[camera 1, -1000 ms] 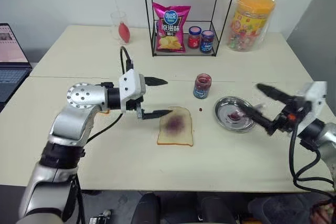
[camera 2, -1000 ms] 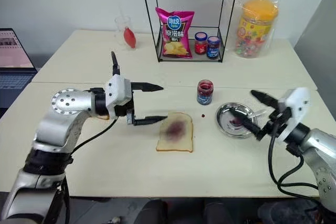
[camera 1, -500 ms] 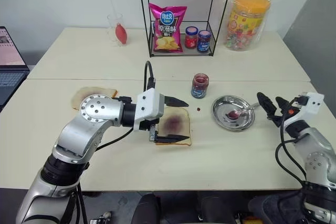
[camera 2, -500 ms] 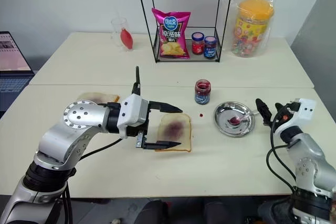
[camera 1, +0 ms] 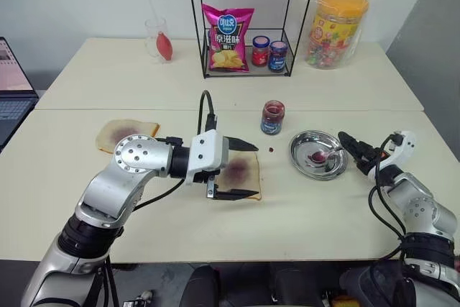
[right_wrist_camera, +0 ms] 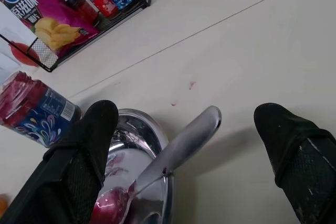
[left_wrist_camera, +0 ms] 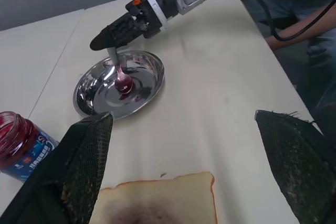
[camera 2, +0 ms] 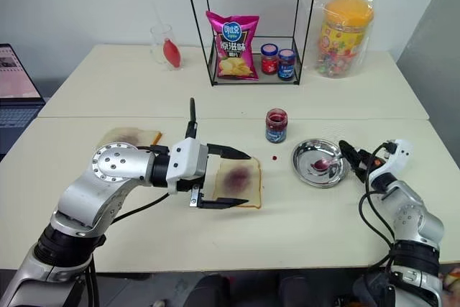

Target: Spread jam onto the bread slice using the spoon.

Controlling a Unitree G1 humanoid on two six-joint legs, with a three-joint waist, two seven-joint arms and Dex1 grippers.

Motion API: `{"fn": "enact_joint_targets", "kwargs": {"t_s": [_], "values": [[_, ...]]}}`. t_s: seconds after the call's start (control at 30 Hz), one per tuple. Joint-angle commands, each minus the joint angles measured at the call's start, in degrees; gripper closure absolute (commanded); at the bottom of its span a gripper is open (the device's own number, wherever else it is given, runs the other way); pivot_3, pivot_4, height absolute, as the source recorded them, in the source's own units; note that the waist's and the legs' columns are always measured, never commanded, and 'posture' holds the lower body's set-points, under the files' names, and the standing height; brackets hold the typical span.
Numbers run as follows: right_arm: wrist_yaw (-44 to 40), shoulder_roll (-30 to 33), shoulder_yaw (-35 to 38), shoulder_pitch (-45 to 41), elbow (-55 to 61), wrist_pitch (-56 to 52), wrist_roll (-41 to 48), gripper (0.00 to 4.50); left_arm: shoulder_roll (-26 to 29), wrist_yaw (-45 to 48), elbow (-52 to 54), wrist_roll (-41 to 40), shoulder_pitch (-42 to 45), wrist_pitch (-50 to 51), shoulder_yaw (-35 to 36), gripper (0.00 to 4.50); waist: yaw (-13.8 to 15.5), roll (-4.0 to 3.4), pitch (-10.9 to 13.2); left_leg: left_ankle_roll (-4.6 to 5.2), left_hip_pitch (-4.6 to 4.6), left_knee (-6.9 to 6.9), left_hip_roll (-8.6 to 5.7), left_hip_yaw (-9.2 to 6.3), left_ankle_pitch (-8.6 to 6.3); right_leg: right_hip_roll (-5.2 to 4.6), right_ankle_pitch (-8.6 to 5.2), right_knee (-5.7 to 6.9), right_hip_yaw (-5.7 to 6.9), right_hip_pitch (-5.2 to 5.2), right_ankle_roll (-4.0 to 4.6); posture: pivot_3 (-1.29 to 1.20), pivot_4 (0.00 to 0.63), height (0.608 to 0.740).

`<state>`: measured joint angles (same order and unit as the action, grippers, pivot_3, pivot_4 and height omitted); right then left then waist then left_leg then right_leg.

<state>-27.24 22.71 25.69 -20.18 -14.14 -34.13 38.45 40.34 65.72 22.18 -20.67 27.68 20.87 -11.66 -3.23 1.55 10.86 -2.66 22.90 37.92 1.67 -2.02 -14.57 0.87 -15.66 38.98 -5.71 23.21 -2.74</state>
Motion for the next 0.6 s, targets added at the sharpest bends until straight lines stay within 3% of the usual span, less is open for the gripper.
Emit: {"fn": "enact_joint_targets", "kwargs": {"t_s": [0.03, 0.6], "values": [[-1.5, 0.3, 0.3, -2.5, -1.5, 0.2, 1.1, 0.36, 0.4, -0.1, 1.1, 0.5, -0.2, -1.1, 0.4, 0.00, 0.0, 0.00, 0.0, 0.00, 0.00, 0.00, 0.00, 0.00, 0.00, 0.00, 0.00, 0.00, 0.00, 0.00, 0.00, 0.00, 0.150, 0.740], [-3.9, 1.1, 1.6, -3.8, -2.9, -2.3, 3.7, 4.28, 0.2, -0.8, -0.5, 2.5, -1.0, -2.3, 0.9, 0.00, 0.0, -0.02, 0.0, 0.00, -0.01, 0.00, 0.00, 0.01, 0.00, 0.00, 0.00, 0.00, -0.01, -0.01, 0.00, 0.00, 0.150, 0.740]]}}
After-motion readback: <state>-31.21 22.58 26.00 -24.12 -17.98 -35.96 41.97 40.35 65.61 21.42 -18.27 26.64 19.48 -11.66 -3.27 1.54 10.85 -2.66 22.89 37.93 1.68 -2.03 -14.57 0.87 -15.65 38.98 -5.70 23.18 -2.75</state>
